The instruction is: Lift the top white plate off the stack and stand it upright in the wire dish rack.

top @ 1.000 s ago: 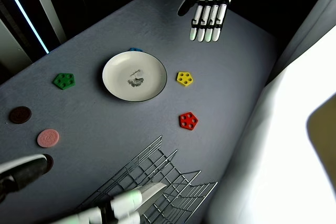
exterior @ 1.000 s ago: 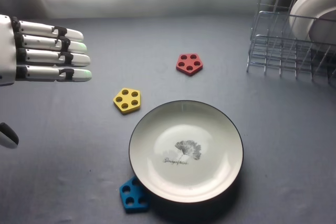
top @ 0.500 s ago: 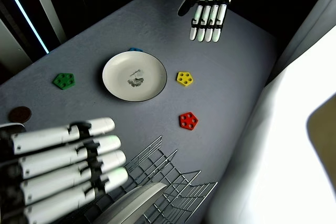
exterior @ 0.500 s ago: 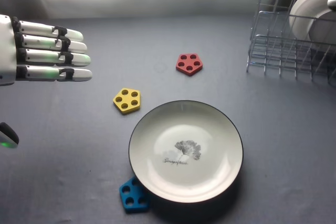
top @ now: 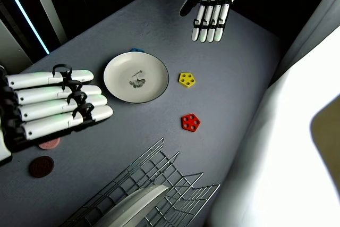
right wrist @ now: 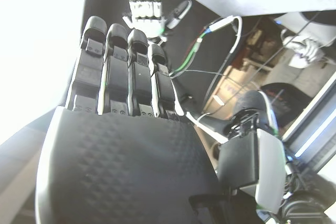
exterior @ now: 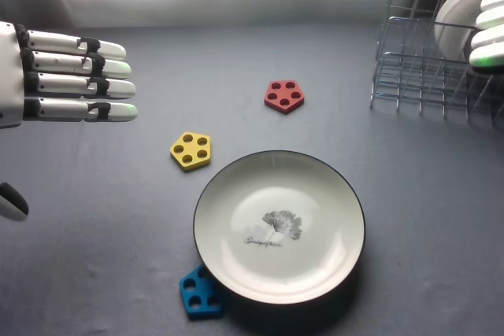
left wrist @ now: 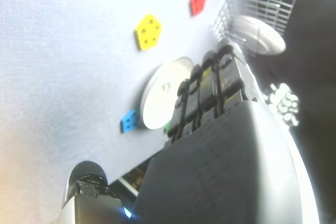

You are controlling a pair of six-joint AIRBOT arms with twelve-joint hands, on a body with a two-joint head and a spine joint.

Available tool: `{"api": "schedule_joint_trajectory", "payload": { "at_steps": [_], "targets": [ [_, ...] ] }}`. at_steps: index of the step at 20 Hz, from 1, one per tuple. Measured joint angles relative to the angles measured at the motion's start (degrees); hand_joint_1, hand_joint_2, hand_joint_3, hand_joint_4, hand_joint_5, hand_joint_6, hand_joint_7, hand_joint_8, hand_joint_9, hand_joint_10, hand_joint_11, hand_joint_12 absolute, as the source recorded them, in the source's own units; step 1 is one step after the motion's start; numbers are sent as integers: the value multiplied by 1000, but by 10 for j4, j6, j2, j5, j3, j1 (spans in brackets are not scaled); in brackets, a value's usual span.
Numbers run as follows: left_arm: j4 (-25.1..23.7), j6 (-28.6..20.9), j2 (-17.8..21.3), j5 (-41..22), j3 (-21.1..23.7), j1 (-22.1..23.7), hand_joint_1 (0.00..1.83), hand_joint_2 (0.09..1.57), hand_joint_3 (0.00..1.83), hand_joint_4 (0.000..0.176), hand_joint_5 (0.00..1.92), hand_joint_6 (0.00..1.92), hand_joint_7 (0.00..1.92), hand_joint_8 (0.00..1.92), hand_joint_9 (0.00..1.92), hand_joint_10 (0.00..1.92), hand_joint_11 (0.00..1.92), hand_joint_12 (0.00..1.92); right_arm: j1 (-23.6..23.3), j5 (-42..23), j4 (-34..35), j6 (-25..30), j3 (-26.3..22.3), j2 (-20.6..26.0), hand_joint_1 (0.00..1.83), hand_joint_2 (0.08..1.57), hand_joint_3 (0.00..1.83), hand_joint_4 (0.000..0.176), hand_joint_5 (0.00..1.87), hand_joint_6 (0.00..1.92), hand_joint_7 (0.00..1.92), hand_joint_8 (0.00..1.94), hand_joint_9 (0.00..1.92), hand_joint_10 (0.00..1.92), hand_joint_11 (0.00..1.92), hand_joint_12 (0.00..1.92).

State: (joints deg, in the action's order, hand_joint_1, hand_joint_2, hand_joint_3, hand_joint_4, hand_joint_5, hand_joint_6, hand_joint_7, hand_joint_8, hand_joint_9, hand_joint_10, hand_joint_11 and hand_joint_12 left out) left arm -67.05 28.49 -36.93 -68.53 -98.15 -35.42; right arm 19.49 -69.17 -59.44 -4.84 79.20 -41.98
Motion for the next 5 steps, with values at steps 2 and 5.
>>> {"api": "schedule_joint_trajectory", "payload": {
  "at_steps": [2, 5],
  "targets": [
    [0, 0, 0, 0, 0, 0, 1, 915, 2, 0, 13, 3, 20, 3, 18, 6, 58, 8, 1, 8, -1, -5, -19, 9, 51, 1077, 8, 0, 266, 12, 268, 1, 248, 0, 244, 2],
    [0, 0, 0, 0, 0, 0, 12, 912, 0, 0, 27, 7, 38, 8, 38, 10, 86, 21, 8, 22, -2, -31, -45, 19, 58, 1073, 3, 0, 247, 2, 266, 1, 261, 3, 258, 6]
  ]
}}
